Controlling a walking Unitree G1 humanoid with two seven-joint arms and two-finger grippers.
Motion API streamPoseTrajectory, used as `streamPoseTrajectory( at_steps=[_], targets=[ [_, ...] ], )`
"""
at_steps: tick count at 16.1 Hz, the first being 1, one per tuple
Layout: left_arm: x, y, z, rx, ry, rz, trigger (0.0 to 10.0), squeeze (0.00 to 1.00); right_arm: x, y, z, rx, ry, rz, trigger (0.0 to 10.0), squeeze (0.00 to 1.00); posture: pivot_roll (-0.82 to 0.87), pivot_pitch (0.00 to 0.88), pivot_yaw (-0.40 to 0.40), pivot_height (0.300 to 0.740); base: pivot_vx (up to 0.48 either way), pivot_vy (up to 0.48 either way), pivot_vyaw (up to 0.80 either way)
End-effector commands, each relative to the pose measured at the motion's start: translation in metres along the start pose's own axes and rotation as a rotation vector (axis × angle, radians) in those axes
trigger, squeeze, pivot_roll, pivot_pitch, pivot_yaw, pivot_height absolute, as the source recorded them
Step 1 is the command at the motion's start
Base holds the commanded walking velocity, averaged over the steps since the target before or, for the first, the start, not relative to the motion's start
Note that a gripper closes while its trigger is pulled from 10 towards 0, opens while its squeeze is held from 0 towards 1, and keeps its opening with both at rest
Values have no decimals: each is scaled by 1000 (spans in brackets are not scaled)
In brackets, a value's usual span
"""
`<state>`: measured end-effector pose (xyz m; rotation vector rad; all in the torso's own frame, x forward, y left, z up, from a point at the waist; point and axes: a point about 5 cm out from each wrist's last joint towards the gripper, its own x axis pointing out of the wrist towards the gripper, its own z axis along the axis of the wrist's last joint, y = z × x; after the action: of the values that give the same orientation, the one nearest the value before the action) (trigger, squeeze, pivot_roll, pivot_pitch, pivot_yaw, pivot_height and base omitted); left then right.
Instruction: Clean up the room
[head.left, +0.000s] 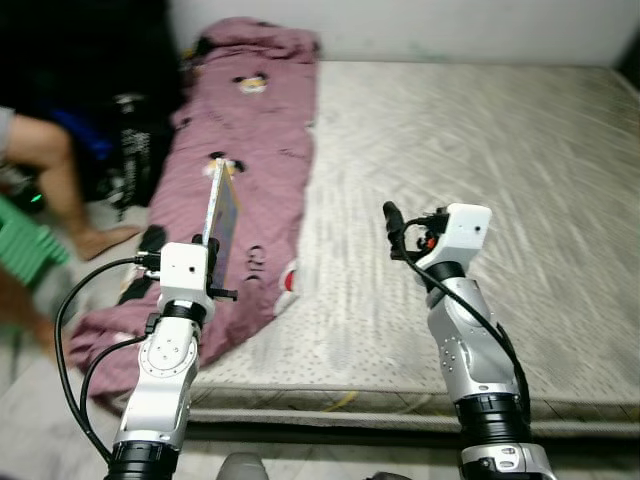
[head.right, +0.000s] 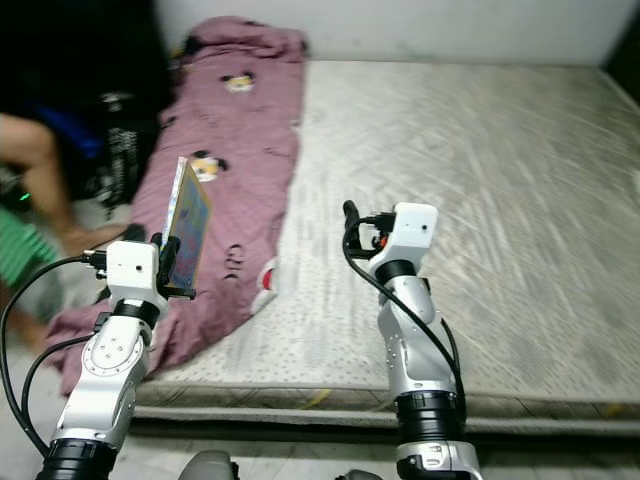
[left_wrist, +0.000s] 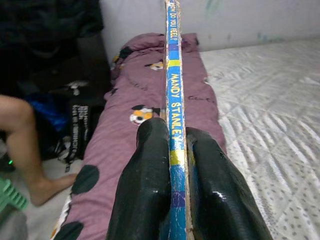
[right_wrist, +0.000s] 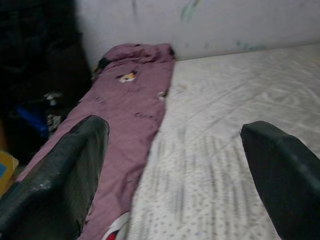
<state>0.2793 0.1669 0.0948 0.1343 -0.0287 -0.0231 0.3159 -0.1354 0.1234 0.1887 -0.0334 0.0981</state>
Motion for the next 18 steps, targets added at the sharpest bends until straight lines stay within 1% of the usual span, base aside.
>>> streamPoseTrajectory(
  at_steps=[1,3,4,5,6,7,8,9,10,12,15,17,18],
  targets=[
    [2,-2,6,-25,-24,-11,10000,0,-3,-3,-8,-4,28,-26,10000,0,57,0,11,740,0,0,0],
    [3,-9,7,-42,-28,-32,10000,0,-4,-3,-16,-20,51,-47,10000,0,61,0,9,740,0,0,0],
    [4,-9,10,-47,-41,-23,10000,0,-5,-3,-15,-33,41,-49,10000,0,62,0,9,740,0,0,0],
    [0,-3,15,-75,-65,-3,10000,0,-10,-2,-11,-83,9,-12,10000,0,60,0,8,740,0,0,0],
    [-3,0,16,-72,-72,3,10000,0,-12,-3,-10,-101,2,-5,10000,0,60,0,8,740,0,0,0],
    [-16,10,9,-66,-46,35,10000,0,-24,-12,-14,-148,18,-11,10000,0,62,0,5,740,0,0,0],
    [-20,12,7,-60,-40,42,10000,0,-27,-14,-15,-156,23,-17,10000,0,63,0,5,740,0,0,0],
    [-31,18,2,-45,-24,64,10000,0,-36,-23,-17,-152,40,-59,10000,0,61,0,0,740,0,0,0],
    [-34,19,2,-56,-24,83,10000,0,-39,-29,-16,-152,39,-90,10000,0,62,0,-2,740,0,0,0],
    [-32,15,6,-54,-37,79,10000,0,-39,-30,-14,-163,31,-100,10000,0,61,0,-8,740,0,0,0],
    [-28,9,9,-70,-34,54,10000,0,-37,-25,-15,-174,41,-72,10000,0,57,0,-12,740,0,0,0],
    [-27,8,11,-75,-37,50,10000,0,-37,-25,-14,-171,46,-73,10000,0,56,0,-13,740,0,0,-744],
    [-27,7,11,-75,-35,46,10000,0,-38,-24,-14,-171,47,-71,10000,0,52,0,-11,740,0,0,0]
  ],
)
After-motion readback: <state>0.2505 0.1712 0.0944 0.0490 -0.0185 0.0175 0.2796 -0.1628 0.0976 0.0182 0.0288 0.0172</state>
